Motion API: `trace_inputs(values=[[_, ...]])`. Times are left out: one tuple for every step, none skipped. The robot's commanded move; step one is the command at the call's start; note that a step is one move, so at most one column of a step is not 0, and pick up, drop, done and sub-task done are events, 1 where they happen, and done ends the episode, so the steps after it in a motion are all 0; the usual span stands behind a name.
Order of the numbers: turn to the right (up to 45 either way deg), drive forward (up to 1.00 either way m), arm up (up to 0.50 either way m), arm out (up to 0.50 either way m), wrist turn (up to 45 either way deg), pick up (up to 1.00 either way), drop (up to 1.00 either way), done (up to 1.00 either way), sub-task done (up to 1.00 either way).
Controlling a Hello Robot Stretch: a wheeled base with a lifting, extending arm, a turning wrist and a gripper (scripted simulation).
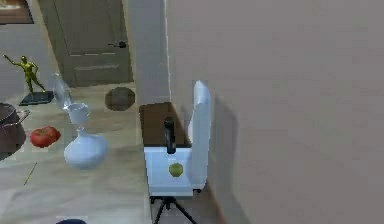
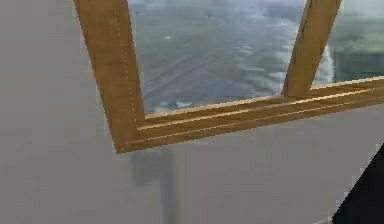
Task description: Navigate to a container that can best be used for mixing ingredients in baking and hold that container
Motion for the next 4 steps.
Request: trace_inputs(values=[[-45.0, 0.0, 0.0, 0.0, 0.0, 0.0, 0.0, 0.0, 0.0], [-45.0, 0.0, 0.0, 0.0, 0.0, 0.0, 0.0, 0.0, 0.0], [-36.0, 0.0, 0.0, 0.0, 0.0, 0.0, 0.0, 0.0, 0.0], [0.0, 0.0, 0.5, 0.0, 0.0, 0.0, 0.0, 0.0, 0.0]])
